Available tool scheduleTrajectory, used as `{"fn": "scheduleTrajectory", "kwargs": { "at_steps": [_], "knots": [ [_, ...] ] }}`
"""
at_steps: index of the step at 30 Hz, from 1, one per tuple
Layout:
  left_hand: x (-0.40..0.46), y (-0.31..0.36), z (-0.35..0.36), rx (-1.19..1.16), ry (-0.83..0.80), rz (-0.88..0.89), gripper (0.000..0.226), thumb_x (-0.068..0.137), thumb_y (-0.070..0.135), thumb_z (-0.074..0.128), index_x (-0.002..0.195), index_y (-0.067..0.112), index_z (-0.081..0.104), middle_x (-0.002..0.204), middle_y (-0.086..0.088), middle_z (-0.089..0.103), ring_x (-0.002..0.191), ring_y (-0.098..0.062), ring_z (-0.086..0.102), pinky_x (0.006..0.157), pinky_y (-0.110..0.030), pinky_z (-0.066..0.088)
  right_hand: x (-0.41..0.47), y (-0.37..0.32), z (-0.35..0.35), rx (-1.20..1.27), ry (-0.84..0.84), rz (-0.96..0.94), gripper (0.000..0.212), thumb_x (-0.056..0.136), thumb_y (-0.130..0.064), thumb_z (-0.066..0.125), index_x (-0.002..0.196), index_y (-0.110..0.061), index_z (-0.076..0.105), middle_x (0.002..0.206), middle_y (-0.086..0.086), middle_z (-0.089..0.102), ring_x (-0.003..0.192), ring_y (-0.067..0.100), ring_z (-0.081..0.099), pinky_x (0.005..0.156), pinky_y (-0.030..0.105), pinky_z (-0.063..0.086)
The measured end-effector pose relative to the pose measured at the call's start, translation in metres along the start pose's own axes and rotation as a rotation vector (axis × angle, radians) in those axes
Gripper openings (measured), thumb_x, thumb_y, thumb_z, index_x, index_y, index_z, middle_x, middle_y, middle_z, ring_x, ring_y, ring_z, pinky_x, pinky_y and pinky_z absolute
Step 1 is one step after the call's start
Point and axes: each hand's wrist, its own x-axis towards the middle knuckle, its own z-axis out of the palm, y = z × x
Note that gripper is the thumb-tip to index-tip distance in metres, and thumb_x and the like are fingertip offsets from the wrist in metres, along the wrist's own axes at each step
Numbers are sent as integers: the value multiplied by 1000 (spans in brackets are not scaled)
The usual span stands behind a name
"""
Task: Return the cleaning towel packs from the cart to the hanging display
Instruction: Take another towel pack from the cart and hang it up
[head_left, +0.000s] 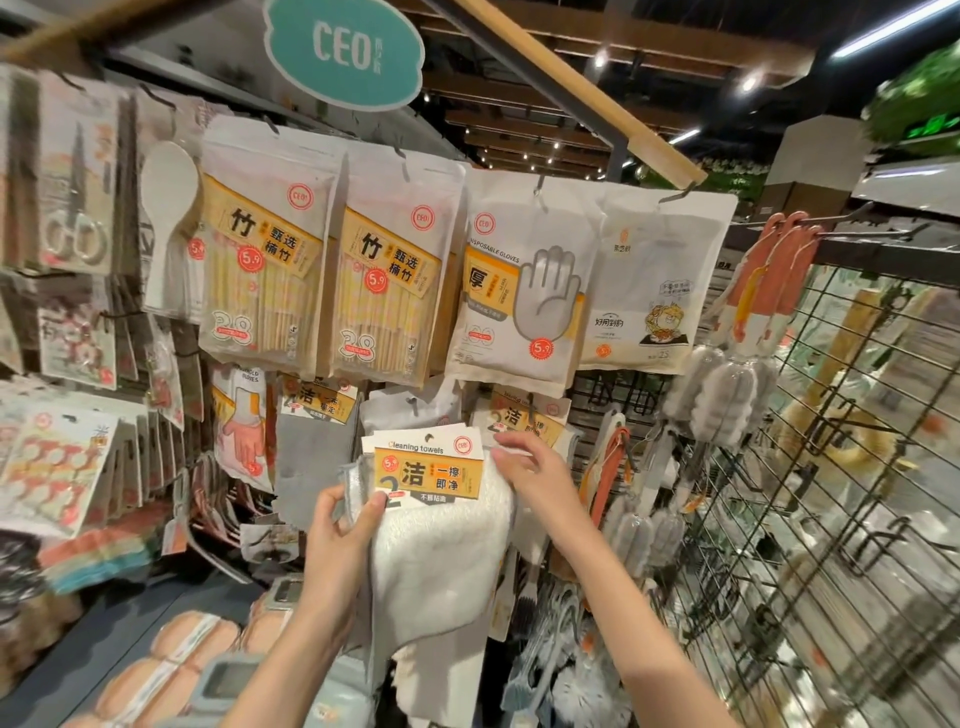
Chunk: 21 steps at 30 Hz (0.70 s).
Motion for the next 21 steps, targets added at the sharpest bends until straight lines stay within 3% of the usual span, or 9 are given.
{"fn": "scheduleTrajectory", "kwargs": {
  "at_steps": [3,6,8,13,15,18,21],
  "knots": [
    [-2,0,2,-18,6,-39,27,88,19,65,110,18,51,94,-9,74,86,-23,71,73,-35,55,-4,-7,9,-37,-76,-12,29,86,-22,66,112,-24,55,106,-24,53,101,-6,50,72,0,40],
    [-2,0,2,7,19,-35,32,85,20,69,111,17,51,104,-15,69,95,-31,67,86,-47,52,-4,-8,10,-39,-45,7,44,81,-18,72,119,-22,50,105,-14,51,95,-9,47,67,-4,37],
    [-3,1,2,39,24,-18,28,84,22,70,105,21,52,105,-15,68,95,-31,65,88,-47,51,-5,-8,12,-32,-27,18,53,79,-15,74,125,-20,48,106,-8,50,93,-8,46,65,-5,37],
    [-3,3,7,32,14,-23,26,82,18,73,98,17,53,102,-13,70,97,-37,65,92,-55,48,-5,-5,15,-2,66,18,53,75,-8,76,121,-16,49,104,-1,53,99,10,54,67,6,46],
    [-2,3,7,29,15,-34,31,81,17,74,100,13,49,105,-17,68,101,-39,63,94,-56,46,-5,-4,15,24,89,20,50,74,-6,77,115,-16,48,101,0,53,99,13,56,71,17,51],
    [0,1,8,34,21,-38,35,80,20,75,98,15,45,110,-16,61,107,-37,58,94,-50,44,-5,-4,13,67,115,-4,46,74,-3,76,108,-17,47,97,-2,54,90,5,56,61,12,50],
    [-1,2,11,43,32,2,29,85,26,69,97,13,47,110,-13,60,113,-30,53,95,-39,39,-4,-2,11,85,150,-10,45,75,-3,75,107,-19,48,99,0,56,91,6,57,65,17,52]
  ]
}}
